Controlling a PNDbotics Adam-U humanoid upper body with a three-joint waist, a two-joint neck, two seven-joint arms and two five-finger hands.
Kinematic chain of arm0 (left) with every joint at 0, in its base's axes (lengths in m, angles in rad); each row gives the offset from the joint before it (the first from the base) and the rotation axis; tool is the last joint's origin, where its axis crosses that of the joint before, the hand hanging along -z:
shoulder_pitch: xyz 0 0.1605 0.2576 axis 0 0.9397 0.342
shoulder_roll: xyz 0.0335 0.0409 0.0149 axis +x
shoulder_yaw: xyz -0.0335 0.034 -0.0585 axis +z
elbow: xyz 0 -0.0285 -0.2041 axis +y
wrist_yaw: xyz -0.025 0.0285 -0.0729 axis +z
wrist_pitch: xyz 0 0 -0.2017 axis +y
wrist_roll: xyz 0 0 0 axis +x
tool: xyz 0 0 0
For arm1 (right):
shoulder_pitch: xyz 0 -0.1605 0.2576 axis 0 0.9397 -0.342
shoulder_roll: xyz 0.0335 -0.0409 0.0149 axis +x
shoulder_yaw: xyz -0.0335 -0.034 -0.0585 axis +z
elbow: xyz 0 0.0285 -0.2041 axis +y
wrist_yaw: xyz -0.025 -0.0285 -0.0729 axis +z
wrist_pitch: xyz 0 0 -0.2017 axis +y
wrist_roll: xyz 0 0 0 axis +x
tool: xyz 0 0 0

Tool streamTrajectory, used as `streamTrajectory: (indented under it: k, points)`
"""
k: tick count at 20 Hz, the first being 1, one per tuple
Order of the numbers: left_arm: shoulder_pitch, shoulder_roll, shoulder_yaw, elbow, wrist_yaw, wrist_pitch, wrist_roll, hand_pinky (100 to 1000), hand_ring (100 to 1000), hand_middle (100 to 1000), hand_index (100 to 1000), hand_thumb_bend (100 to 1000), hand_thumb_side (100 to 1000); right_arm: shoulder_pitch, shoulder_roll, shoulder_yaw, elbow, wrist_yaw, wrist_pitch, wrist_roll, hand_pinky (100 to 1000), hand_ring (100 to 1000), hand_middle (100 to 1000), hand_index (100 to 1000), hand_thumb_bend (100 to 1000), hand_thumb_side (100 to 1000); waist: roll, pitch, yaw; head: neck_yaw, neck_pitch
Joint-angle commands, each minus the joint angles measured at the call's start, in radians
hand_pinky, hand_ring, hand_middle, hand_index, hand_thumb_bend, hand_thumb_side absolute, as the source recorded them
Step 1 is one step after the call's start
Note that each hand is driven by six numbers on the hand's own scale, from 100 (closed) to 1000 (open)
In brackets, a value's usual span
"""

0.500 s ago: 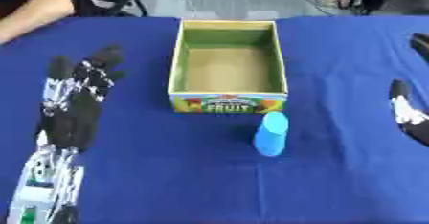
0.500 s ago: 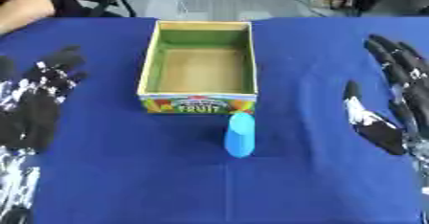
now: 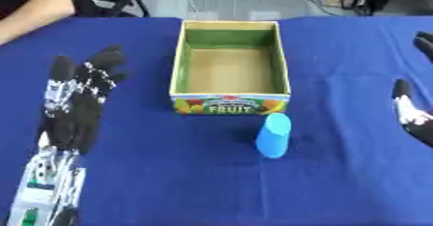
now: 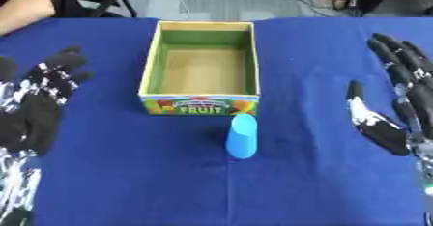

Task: Pick up objects on the table and place them in the box.

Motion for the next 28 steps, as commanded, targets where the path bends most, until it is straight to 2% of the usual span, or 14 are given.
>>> streamTrajectory:
  k: [1,3,4,5,8,13,17,28]
  points:
    - [-0.008,0.001,0.0,-0.01,-0.002,-0.001,-0.004,898,935,912,810,835,1000,-0.017,-0.038,0.002,-0.019,-0.006,-0.003,0.002,1000,920,957,1000,100,833,-0.001,-0.012,0.002,-0.003,-0.017]
    - [-0.008,0.002,-0.001,-0.01,-0.001,-0.001,-0.005,898,936,913,810,834,1000,-0.029,-0.071,0.013,-0.02,-0.011,-0.011,0.003,1000,925,963,1000,100,833,-0.002,-0.013,0.003,-0.004,-0.017]
    - [-0.008,0.002,-0.002,-0.009,-0.001,-0.001,-0.006,898,936,913,810,833,1000,-0.037,-0.094,0.022,-0.018,-0.018,-0.016,0.004,1000,923,963,1000,127,751,-0.003,-0.013,0.004,-0.005,-0.017]
    - [-0.008,0.003,-0.003,-0.008,-0.001,0.0,-0.007,898,936,913,810,833,1000,-0.046,-0.115,0.032,-0.015,-0.029,-0.022,0.004,1000,924,964,1000,100,832,-0.003,-0.013,0.006,-0.006,-0.017]
    - [-0.008,0.004,-0.004,-0.008,-0.001,0.0,-0.008,898,937,913,809,832,1000,-0.075,-0.178,0.072,0.01,-0.093,-0.054,0.008,1000,919,963,1000,100,830,-0.004,-0.014,0.009,-0.007,-0.019]
    - [-0.007,0.005,-0.008,-0.006,0.0,0.0,-0.012,899,938,914,809,831,1000,-0.121,-0.238,0.12,0.079,-0.238,-0.1,0.029,1000,896,948,999,100,827,-0.005,-0.015,0.011,-0.012,-0.016]
    - [-0.007,0.005,-0.009,-0.005,0.001,0.0,-0.014,899,939,915,808,829,1000,-0.163,-0.26,0.144,0.136,-0.303,-0.126,0.057,1000,892,947,1000,100,825,-0.006,-0.016,0.013,-0.012,-0.014]
    - [-0.006,0.004,-0.016,-0.001,0.004,0.002,-0.021,901,941,917,807,830,1000,-0.345,-0.258,0.229,0.296,-0.369,-0.183,0.126,1000,881,943,998,100,809,-0.007,-0.018,0.025,-0.023,-0.012]
